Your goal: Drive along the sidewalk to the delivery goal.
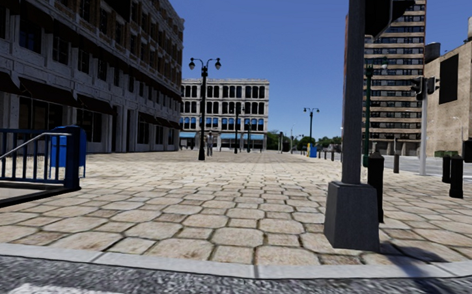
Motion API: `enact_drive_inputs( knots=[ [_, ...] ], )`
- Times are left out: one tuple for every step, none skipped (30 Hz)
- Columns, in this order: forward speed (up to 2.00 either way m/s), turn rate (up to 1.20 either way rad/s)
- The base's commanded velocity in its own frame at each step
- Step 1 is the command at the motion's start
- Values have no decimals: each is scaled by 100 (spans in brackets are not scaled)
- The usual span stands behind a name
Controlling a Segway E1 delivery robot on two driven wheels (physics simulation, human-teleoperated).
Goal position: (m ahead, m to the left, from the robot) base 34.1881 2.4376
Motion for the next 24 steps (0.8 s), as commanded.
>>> enact_drive_inputs(
  knots=[
    [200,80],
    [200,32],
    [200,19],
    [200,19],
    [200,12],
    [200,5],
    [200,2],
    [200,2],
    [200,2],
    [200,0],
    [200,0],
    [200,0],
    [200,0],
    [200,0],
    [200,0],
    [200,0],
    [200,0],
    [200,0],
    [200,0],
    [200,0],
    [200,0],
    [200,0],
    [200,0],
    [200,0]
  ],
)
